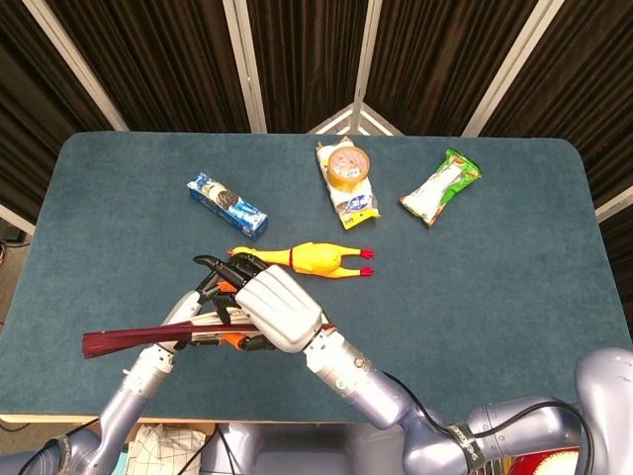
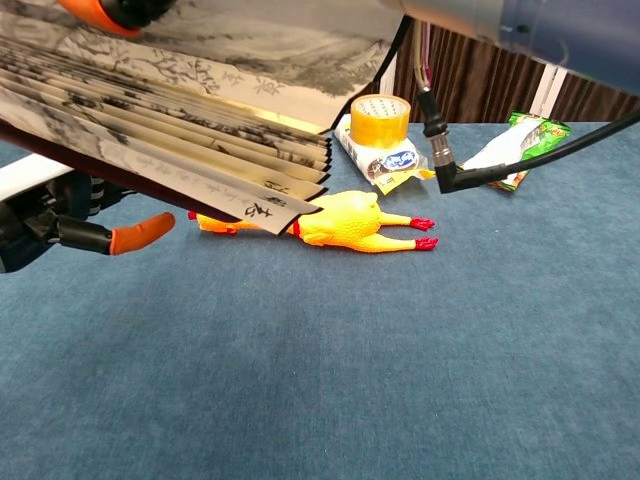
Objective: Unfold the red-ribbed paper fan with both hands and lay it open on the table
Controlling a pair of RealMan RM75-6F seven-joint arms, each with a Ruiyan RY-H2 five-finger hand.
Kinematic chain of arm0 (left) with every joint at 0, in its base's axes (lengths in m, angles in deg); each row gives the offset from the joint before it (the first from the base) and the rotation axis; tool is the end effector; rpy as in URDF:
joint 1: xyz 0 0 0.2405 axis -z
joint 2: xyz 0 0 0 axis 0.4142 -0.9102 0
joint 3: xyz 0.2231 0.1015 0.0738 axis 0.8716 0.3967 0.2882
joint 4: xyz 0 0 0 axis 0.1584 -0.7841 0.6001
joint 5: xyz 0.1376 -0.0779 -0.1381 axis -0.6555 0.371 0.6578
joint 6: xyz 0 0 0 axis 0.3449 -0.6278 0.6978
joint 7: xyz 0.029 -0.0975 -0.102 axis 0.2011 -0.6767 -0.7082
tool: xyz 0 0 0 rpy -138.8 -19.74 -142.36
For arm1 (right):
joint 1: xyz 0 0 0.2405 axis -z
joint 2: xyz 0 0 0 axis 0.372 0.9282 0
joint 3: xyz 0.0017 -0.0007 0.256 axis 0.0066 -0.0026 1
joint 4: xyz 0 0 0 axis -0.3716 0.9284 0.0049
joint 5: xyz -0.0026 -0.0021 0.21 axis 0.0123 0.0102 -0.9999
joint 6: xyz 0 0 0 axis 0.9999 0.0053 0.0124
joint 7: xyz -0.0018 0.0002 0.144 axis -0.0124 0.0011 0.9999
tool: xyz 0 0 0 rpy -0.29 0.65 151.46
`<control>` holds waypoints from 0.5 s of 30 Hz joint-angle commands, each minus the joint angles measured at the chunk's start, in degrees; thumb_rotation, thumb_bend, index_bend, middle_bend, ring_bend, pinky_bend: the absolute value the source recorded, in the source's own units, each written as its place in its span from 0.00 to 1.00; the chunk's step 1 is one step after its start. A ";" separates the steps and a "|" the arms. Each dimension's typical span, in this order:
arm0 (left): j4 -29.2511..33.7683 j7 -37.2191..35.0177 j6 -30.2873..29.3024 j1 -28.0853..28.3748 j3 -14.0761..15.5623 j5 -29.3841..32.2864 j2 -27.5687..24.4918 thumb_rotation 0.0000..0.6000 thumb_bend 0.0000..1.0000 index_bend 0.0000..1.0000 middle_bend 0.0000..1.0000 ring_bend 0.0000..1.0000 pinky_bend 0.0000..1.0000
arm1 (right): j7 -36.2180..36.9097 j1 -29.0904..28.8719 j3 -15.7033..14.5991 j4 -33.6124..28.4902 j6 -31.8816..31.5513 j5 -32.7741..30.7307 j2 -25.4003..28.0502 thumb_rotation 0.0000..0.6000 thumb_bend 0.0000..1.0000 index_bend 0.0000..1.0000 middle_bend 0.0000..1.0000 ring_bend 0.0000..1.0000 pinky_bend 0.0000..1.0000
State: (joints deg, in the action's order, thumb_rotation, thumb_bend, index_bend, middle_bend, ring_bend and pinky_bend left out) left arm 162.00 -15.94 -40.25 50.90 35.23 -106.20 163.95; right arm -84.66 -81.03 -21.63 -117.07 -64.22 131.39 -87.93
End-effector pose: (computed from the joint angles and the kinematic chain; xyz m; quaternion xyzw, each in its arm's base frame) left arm -0.1738 0.2568 -0.0073 -0.5306 -0.5846 -0.5902 0.1682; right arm 0.0817 -0.2685 0.0445 0.7070 -0.3307 0.6012 0.1713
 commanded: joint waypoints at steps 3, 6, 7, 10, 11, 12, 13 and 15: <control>0.78 0.43 -0.61 0.31 -0.45 -0.05 0.25 1.00 0.53 0.42 0.11 0.00 0.10 | -0.15 -0.06 -0.03 -0.24 -0.05 -0.03 0.14 1.00 0.46 0.75 0.15 0.28 0.21; 1.26 1.36 -0.69 0.35 -0.80 0.62 0.27 1.00 0.53 0.46 0.14 0.00 0.11 | 0.16 0.03 0.03 -0.59 -0.18 -0.06 0.22 1.00 0.46 0.75 0.15 0.28 0.21; 1.33 1.67 -0.68 0.37 -0.88 0.79 0.25 1.00 0.53 0.47 0.15 0.00 0.11 | 0.19 0.07 -0.01 -0.67 -0.21 -0.01 0.29 1.00 0.46 0.75 0.15 0.28 0.21; 1.55 2.16 -0.63 0.43 -1.25 1.47 0.18 1.00 0.56 0.53 0.19 0.00 0.14 | 0.13 0.19 -0.14 -0.82 -0.17 -0.03 0.71 1.00 0.46 0.75 0.15 0.28 0.21; 1.68 2.29 -0.65 0.40 -1.37 1.74 0.12 1.00 0.57 0.56 0.20 0.00 0.14 | 0.23 0.24 -0.13 -0.84 -0.20 -0.08 0.78 1.00 0.46 0.75 0.15 0.28 0.21; 1.74 2.48 -0.76 0.35 -1.45 1.90 0.11 1.00 0.57 0.59 0.21 0.00 0.15 | 0.32 0.29 -0.10 -0.85 -0.23 -0.12 0.87 1.00 0.46 0.75 0.15 0.28 0.21; 1.69 2.77 -0.92 0.28 -1.51 2.03 0.15 1.00 0.57 0.60 0.21 0.00 0.15 | 0.40 0.33 -0.07 -0.87 -0.24 -0.13 0.98 1.00 0.46 0.75 0.15 0.28 0.21; 1.58 3.42 -1.14 0.14 -1.59 2.31 0.21 1.00 0.58 0.63 0.22 0.00 0.15 | 0.62 0.43 -0.03 -0.89 -0.31 -0.14 1.10 1.00 0.46 0.75 0.15 0.28 0.21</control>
State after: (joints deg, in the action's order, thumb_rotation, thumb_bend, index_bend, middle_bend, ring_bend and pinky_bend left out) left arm 163.63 -12.73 -41.27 51.11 33.70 -104.03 164.14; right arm -84.07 -80.62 -21.67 -117.95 -64.51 131.25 -86.86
